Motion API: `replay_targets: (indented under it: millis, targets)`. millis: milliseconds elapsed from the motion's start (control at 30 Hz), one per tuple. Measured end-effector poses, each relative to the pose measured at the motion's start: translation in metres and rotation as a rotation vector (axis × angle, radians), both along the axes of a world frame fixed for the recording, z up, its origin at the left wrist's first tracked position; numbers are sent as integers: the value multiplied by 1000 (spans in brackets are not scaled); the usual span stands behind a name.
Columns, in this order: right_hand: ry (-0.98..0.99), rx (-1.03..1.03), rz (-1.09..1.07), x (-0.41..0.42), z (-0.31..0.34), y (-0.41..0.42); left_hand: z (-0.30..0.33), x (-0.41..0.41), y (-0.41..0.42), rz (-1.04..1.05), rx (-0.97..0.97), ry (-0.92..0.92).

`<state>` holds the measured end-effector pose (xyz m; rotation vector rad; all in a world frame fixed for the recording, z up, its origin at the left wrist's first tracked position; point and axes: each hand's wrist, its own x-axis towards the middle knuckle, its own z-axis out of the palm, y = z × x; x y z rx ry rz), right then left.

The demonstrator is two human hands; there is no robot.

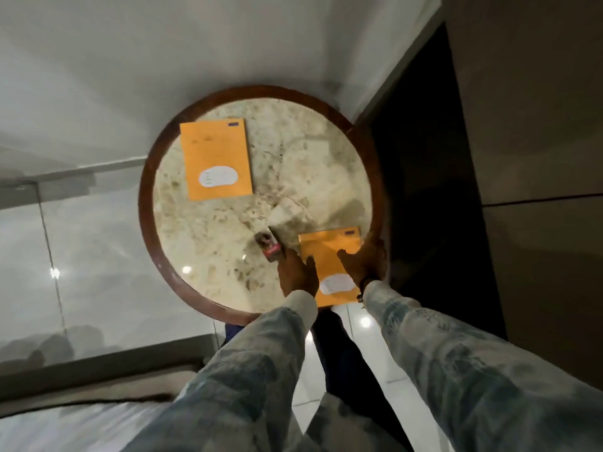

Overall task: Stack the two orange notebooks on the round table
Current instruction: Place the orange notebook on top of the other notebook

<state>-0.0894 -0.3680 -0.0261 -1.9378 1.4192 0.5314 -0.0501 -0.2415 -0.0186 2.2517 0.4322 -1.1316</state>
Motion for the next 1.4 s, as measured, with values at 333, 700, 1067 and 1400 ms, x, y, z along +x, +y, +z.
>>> replay_targets:
  millis: [333,700,1067,1400]
  targets:
    - [72,158,-20,-41,-22,-29,-24,-28,-28,161,38,-35]
    - [-337,113,62,171,-7,37,-19,192,66,153,1,-465]
    - [-346,35,212,269,-73,106,-62,286,120,80,155,-438]
    - [-418,177,88,291,-61,92,-36,299,153,15,-293,-421]
